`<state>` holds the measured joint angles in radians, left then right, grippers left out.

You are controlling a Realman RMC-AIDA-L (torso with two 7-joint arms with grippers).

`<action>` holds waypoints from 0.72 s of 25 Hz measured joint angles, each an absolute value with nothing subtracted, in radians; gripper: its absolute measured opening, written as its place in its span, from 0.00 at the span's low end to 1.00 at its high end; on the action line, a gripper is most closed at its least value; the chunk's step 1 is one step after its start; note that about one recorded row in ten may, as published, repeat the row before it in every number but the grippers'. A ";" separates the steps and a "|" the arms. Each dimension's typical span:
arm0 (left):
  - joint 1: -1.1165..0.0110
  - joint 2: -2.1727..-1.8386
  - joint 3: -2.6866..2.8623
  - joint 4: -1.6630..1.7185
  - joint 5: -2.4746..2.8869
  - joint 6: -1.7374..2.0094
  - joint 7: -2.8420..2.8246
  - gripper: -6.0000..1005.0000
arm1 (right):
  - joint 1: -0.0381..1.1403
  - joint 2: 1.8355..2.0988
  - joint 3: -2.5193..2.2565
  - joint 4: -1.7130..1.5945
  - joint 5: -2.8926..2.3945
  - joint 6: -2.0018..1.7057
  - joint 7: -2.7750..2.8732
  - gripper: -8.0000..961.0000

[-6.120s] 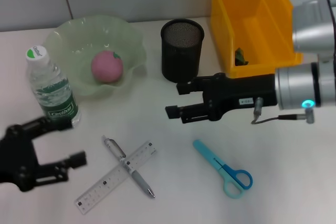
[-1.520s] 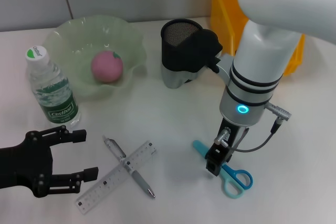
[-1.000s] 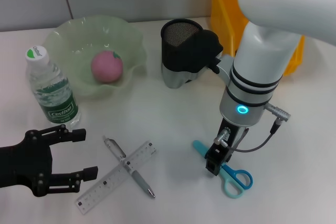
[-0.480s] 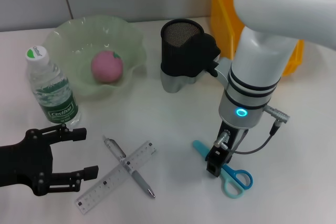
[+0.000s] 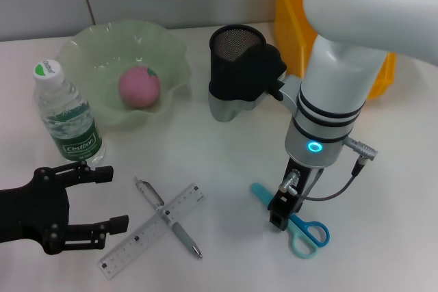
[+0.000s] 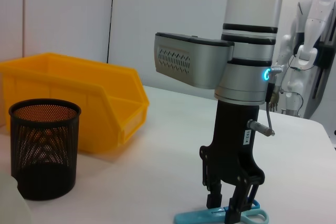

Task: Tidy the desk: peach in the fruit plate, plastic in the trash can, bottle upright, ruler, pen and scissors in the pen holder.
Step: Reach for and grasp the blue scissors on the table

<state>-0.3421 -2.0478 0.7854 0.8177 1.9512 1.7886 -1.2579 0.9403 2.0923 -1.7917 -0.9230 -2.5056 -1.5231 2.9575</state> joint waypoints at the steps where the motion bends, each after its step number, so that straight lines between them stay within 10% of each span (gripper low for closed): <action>1: -0.342 -2.048 0.785 0.818 1.951 1.789 -1.258 0.86 | 0.940 2.092 -1.792 -0.923 -2.506 -1.524 2.957 0.41; 18: -0.343 -2.048 0.785 0.818 1.951 1.789 -1.258 0.86 | 0.946 2.092 -1.792 -0.921 -2.508 -1.524 2.957 0.41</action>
